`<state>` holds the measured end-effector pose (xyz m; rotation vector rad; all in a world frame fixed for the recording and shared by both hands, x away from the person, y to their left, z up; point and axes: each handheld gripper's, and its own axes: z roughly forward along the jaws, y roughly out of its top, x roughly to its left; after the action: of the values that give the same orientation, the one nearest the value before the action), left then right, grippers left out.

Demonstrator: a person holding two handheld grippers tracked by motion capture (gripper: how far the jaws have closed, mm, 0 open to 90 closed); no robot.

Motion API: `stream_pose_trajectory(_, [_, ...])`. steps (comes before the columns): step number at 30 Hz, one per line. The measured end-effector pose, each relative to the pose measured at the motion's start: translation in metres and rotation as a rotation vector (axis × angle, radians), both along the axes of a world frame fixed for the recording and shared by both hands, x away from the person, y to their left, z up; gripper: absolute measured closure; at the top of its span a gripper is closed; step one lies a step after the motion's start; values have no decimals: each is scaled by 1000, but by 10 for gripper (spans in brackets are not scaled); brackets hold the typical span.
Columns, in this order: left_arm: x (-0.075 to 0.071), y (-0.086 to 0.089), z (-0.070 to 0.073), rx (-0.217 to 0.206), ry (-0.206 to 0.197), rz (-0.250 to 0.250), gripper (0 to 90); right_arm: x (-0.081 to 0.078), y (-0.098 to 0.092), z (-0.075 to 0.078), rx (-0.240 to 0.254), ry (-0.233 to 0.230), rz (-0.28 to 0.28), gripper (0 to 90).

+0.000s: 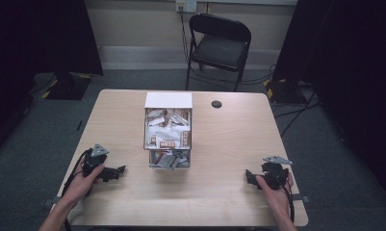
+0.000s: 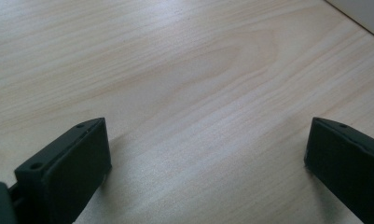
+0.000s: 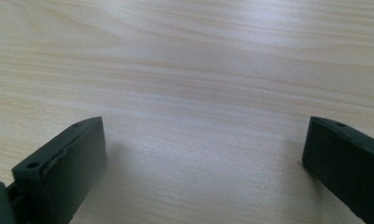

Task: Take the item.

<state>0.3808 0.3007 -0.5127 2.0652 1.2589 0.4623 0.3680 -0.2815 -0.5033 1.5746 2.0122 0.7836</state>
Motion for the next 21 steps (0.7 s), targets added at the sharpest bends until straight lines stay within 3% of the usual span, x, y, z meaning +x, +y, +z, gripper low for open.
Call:
stream_pose_trajectory(9, [0,0,0,0,0,-1,0,-1,2,1,0,1,-15,19])
stream_pose_trajectory(14, [0,0,0,0,0,-1,0,-3,4,4,9,-22,5,163])
stream_pose_trajectory(21, [0,0,0,-1,0,-1,0,-5,8,9,25,-35,20,159])
